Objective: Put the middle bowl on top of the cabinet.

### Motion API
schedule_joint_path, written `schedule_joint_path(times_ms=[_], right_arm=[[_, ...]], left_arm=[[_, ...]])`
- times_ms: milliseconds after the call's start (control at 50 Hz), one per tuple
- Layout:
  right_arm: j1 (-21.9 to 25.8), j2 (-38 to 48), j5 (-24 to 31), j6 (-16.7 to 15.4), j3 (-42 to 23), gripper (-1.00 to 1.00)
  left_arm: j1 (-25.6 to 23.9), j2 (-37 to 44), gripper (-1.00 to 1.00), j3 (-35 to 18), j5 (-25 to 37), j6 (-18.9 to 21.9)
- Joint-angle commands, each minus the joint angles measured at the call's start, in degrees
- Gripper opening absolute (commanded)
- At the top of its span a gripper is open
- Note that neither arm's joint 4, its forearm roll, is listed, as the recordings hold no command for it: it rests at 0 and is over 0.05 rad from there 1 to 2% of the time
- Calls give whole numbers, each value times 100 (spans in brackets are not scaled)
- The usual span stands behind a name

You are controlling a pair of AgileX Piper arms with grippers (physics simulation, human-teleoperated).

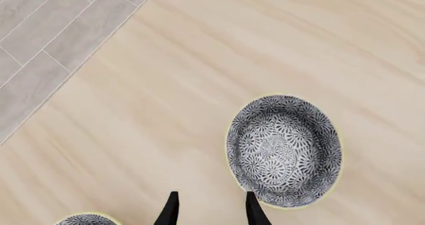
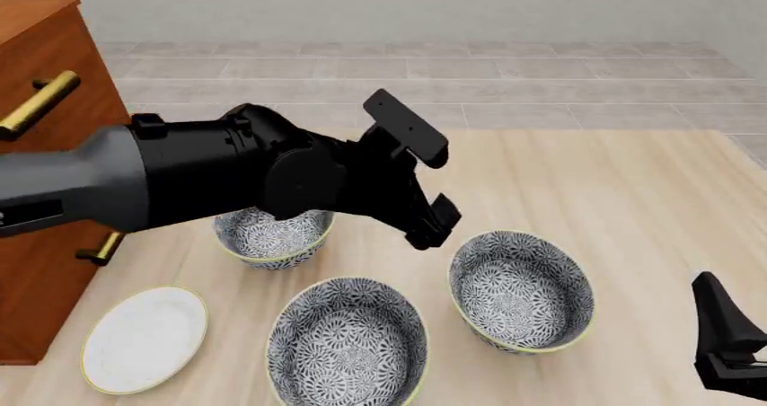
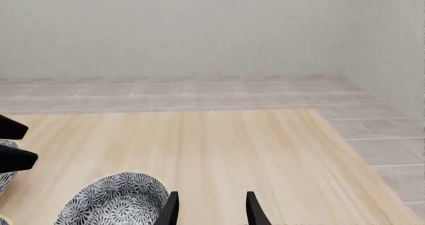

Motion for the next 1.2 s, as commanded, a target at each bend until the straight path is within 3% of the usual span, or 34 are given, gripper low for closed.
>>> schedule_joint_path(times_ms=[20, 400, 980, 1200], right_arm=[[-33, -10, 52, 18, 1, 100], [-76, -12, 96, 8, 1, 100], [-80, -8, 177, -3, 2, 100], [-53, -10, 193, 38, 2, 100]], left_arm=[[-131, 392, 100, -396, 104, -346], [-254, 839, 100, -702, 86, -836], [-218, 1469, 100, -758, -324, -1142], [-312, 1659, 100, -758, -476, -1439]])
